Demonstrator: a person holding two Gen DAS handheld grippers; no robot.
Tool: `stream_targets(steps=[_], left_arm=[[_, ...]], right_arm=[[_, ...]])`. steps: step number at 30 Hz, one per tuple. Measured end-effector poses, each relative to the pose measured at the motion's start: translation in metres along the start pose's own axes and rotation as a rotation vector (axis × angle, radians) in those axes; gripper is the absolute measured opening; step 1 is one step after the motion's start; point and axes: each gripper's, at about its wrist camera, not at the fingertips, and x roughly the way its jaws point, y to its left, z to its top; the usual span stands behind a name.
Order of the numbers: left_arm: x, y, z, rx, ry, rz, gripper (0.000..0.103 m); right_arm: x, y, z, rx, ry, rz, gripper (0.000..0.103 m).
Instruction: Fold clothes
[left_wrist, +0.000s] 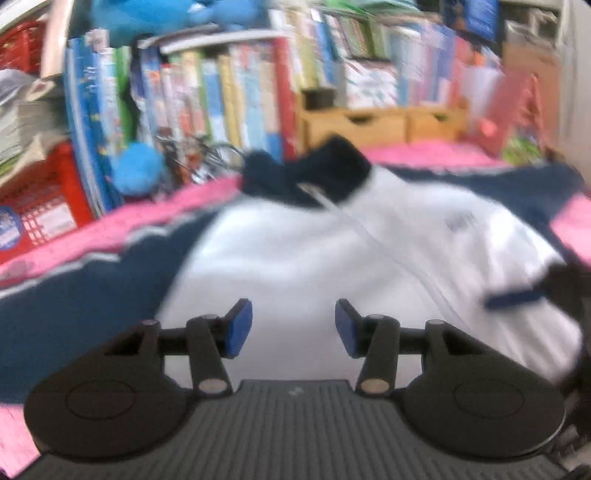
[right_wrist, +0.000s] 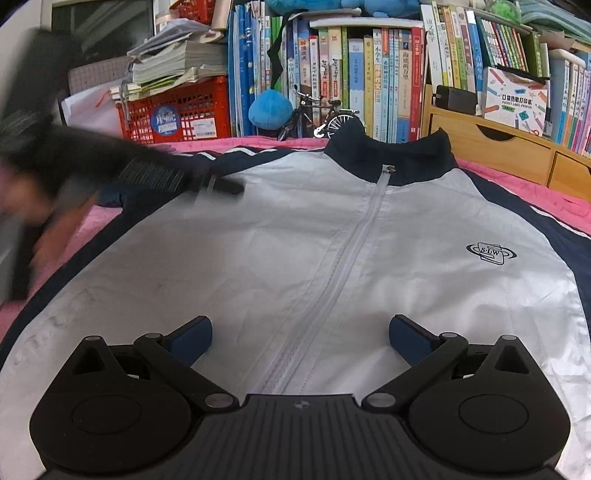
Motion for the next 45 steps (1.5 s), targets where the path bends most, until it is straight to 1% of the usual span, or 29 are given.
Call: stream_targets(steps=[2,3,4,6,8,10,11,12,13,14,15,17,18,19,21,22,24,25,27,29,32,33,36,37,39,41,42,43,45], left_arm=[[0.006,0.0,-0.009,0.007,0.021,0.046,0.049],[0.003,0.005,-0.012,0.004,0.011,0.08,0.049],[-0.001,0.011,-0.016,0.001,0.001,0.113,0.049],[-0.01,0.024,-0.026,0.014,-0.008,0.207,0.05],[-0.021,0.046,-0.037,-0.028,-0.002,0.266,0.05],[-0.032,0.059,-0.047,-0.056,0.014,0.357,0.05],[-0.041,0.061,-0.05,-0.081,0.015,0.395,0.047],[-0.054,0.06,-0.053,-0.124,0.002,0.413,0.042],[-0.068,0.056,-0.055,-0.173,-0.032,0.402,0.042],[-0.088,0.044,-0.056,-0.224,-0.103,0.343,0.042],[-0.108,0.027,-0.058,-0.256,-0.174,0.289,0.043],[-0.138,-0.01,-0.067,-0.269,-0.273,0.218,0.048],[-0.146,-0.031,-0.074,-0.257,-0.293,0.188,0.05],[-0.148,-0.048,-0.081,-0.231,-0.296,0.174,0.05],[-0.141,-0.077,-0.092,-0.144,-0.281,0.161,0.05],[-0.138,-0.09,-0.096,-0.101,-0.271,0.161,0.05],[-0.128,-0.103,-0.105,-0.028,-0.241,0.171,0.05],[-0.124,-0.105,-0.11,-0.009,-0.228,0.177,0.05],[-0.116,-0.097,-0.118,-0.014,-0.211,0.199,0.051],[-0.114,-0.086,-0.125,-0.024,-0.208,0.256,0.051],[-0.119,-0.067,-0.133,-0.046,-0.207,0.342,0.053],[-0.122,-0.059,-0.136,-0.063,-0.201,0.361,0.056],[-0.134,-0.044,-0.139,-0.112,-0.155,0.414,0.056],[-0.139,-0.04,-0.14,-0.131,-0.134,0.421,0.056],[-0.152,-0.036,-0.137,-0.185,-0.086,0.367,0.054],[-0.166,-0.036,-0.133,-0.245,-0.05,0.275,0.055],[-0.173,-0.039,-0.128,-0.265,-0.028,0.226,0.059],[-0.178,-0.044,-0.124,-0.265,-0.01,0.197,0.061],[-0.187,-0.06,-0.116,-0.215,0.012,0.177,0.066]], right_arm=[[-0.001,0.0,0.0,0.0,0.0,-0.021,0.103],[-0.004,0.001,-0.002,0.002,0.001,-0.057,0.103],[-0.01,-0.002,-0.006,0.021,0.002,-0.09,0.103],[-0.025,-0.015,-0.017,0.077,0.003,-0.143,0.103],[-0.044,-0.033,-0.033,0.139,-0.004,-0.182,0.103],[-0.064,-0.051,-0.051,0.16,-0.011,-0.279,0.103],[-0.073,-0.061,-0.058,0.182,-0.011,-0.328,0.103],[-0.083,-0.07,-0.066,0.204,-0.016,-0.404,0.103],[-0.092,-0.075,-0.072,0.22,-0.03,-0.473,0.102],[-0.102,-0.076,-0.077,0.239,-0.055,-0.51,0.099],[-0.114,-0.072,-0.082,0.261,-0.098,-0.505,0.099],[-0.132,-0.058,-0.091,0.298,-0.197,-0.429,0.099],[-0.139,-0.044,-0.096,0.305,-0.245,-0.379,0.099],[-0.141,-0.029,-0.101,0.289,-0.277,-0.338,0.099],[-0.141,0.0,-0.11,0.24,-0.324,-0.268,0.099],[-0.139,0.014,-0.114,0.21,-0.331,-0.242,0.1],[-0.132,0.037,-0.123,0.134,-0.313,-0.213,0.099],[-0.129,0.045,-0.127,0.099,-0.305,-0.205,0.099],[-0.129,0.054,-0.133,0.028,-0.312,-0.216,0.1],[-0.132,0.048,-0.136,0.018,-0.32,-0.26,0.102],[-0.143,0.014,-0.146,0.124,-0.306,-0.339,0.102],[-0.15,0.001,-0.15,0.151,-0.306,-0.356,0.102],[-0.166,-0.023,-0.154,0.166,-0.275,-0.527,0.102],[-0.173,-0.03,-0.154,0.183,-0.25,-0.555,0.102],[-0.186,-0.043,-0.153,0.223,-0.195,-0.591,0.102],[-0.2,-0.043,-0.152,0.221,-0.162,-0.575,0.102],[-0.206,-0.036,-0.149,0.198,-0.146,-0.555,0.102],[-0.211,-0.027,-0.146,0.171,-0.128,-0.531,0.102],[-0.218,-0.01,-0.137,0.142,-0.094,-0.471,0.102]])
